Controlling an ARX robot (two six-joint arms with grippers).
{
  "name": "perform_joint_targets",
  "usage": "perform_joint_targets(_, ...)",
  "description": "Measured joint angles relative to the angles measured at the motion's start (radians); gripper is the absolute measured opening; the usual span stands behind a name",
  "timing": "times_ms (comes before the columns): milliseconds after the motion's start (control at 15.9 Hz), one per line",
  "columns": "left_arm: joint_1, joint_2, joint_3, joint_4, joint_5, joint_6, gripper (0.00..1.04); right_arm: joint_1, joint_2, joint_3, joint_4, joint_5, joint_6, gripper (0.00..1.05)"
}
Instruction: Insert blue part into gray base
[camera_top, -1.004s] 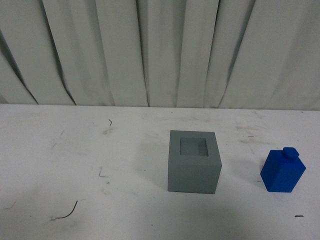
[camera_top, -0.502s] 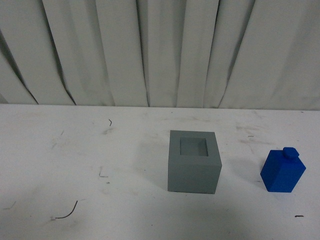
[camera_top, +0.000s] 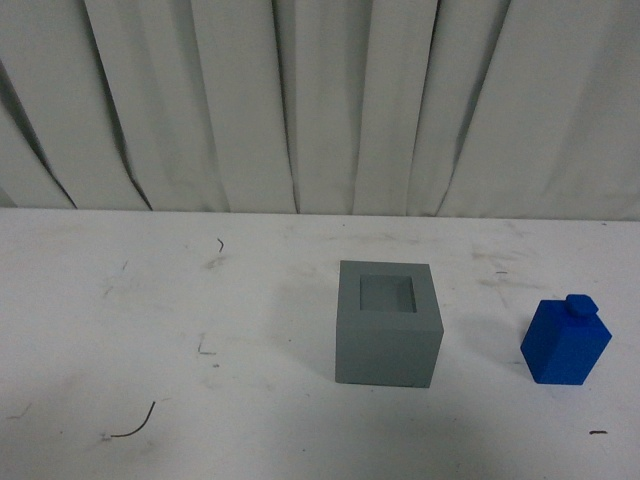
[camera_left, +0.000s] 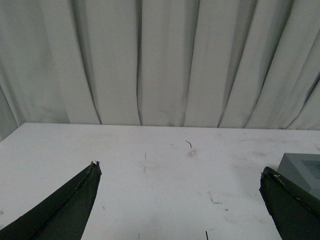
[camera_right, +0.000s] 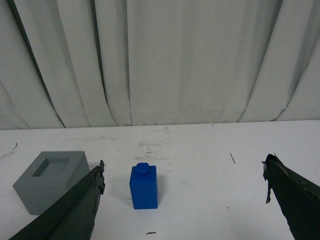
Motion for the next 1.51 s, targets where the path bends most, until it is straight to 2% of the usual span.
perform_joint_targets(251,0.0,0.0,0.0,0.0,0.0,0.0,0.98,0.0,0.0,0.0,0.0,0.0,0.0,0.98)
perform_joint_targets(314,0.0,0.0,0.0,0.0,0.0,0.0,0.98,-0.016,0.026,0.0,0.053,-0.031,0.002,0.98)
perform_joint_targets(377,0.0,0.0,0.0,0.0,0.0,0.0,0.98,-0.108,0.219,0.001,0.257,-0.11,0.003,0.98)
perform_joint_targets(502,0.0,0.0,0.0,0.0,0.0,0.0,0.98,-0.18,0.531,0.038,0.558,-0.179,0.003,0.98)
perform_joint_targets(628,0.0,0.0,0.0,0.0,0.0,0.0,0.98,-0.18,0.929,0.192,0.901,-0.172,-0.017,0.98)
perform_joint_targets(753,0.0,0.0,0.0,0.0,0.0,0.0,0.98,-0.147,1.266,0.38,1.028,-0.149,-0.068,0.98)
perform_joint_targets(942,0.0,0.0,0.0,0.0,0.0,0.0,0.98,-0.13,1.634,0.682,0.908,-0.117,-0.151,0.98)
perform_joint_targets(1130,0.0,0.0,0.0,0.0,0.0,0.0,0.98,-0.117,1.795,0.928,0.669,-0.241,-0.307,0.98)
perform_joint_targets(1256,0.0,0.0,0.0,0.0,0.0,0.0,0.98,-0.103,1.825,1.028,0.438,-0.362,-0.462,0.98)
perform_joint_targets(1318,0.0,0.0,0.0,0.0,0.0,0.0,0.98,-0.089,1.827,1.077,0.274,-0.431,-0.57,0.98)
perform_joint_targets(1507,0.0,0.0,0.0,0.0,0.0,0.0,0.98,-0.056,1.877,1.219,-0.136,-0.481,-0.916,0.98)
